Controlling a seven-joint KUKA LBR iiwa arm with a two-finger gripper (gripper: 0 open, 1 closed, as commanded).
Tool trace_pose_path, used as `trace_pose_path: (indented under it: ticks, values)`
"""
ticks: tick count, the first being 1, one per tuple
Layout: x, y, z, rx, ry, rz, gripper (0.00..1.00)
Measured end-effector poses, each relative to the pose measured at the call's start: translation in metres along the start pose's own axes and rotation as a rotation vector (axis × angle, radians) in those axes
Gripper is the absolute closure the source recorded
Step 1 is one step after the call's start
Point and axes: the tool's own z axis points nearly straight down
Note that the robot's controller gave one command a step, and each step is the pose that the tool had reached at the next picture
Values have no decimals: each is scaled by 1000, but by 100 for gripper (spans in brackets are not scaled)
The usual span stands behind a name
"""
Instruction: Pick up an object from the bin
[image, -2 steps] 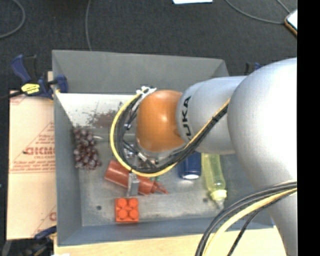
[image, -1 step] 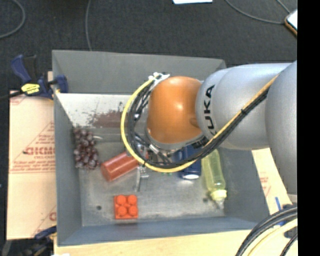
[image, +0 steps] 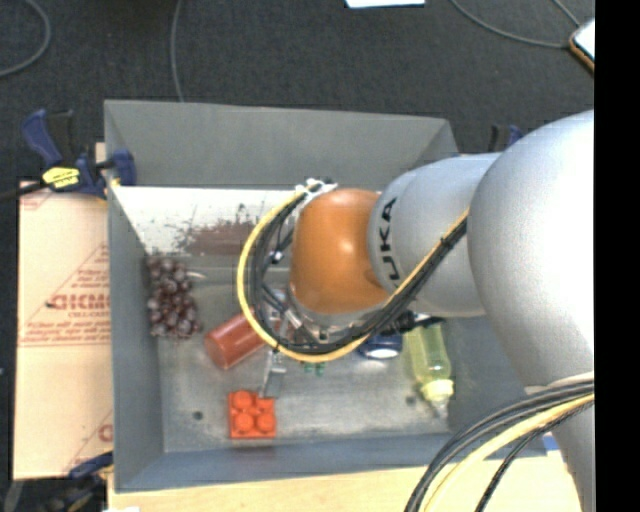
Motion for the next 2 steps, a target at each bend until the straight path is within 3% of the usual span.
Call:
trace_pose_path:
  ticks: [1,2]
  values:
    - [-86,39,32,-8,-18,-289,0]
    - [-57,17,34,-1,-1,239,100]
